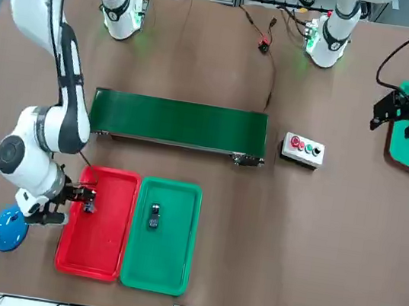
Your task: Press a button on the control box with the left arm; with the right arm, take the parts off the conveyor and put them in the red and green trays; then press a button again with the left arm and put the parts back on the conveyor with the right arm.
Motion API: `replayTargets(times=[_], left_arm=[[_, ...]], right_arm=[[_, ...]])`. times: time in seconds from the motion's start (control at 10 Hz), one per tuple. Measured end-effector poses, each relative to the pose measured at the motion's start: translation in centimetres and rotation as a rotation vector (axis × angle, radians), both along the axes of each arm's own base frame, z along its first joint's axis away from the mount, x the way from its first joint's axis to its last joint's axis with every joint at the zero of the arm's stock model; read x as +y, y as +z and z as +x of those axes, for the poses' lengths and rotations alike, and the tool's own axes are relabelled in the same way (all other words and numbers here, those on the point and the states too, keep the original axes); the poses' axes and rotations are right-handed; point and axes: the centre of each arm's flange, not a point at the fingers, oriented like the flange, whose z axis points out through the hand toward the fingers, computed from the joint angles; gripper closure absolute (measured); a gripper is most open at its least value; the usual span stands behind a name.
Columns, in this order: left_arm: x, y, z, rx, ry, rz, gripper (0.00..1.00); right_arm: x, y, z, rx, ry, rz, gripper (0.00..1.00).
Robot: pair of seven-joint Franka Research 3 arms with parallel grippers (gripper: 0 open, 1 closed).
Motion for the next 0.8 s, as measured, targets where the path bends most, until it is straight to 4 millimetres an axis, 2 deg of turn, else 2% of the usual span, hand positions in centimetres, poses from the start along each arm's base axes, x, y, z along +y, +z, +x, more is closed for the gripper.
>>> replayTargets(times=[0.3,0.4,0.8], left_arm=[[0.2,-0.3,0.2,0.006,0.005,0.0,0.0],[0.4,-0.3,0.3,0.005,0.009,0.0,0.0],[0.6,-1.1,0.8,0.022,0.014,0.001,0.0]], right_arm=[[-0.1,-4.8,-0.7,-0.032,0.008,-0.004,0.0],[-0.2,-5.9,-1.0,-0.033,0.013,-0.006,0.0],[-0.2,-7.5,-1.2,-0.045,0.024,-0.008,0.0]])
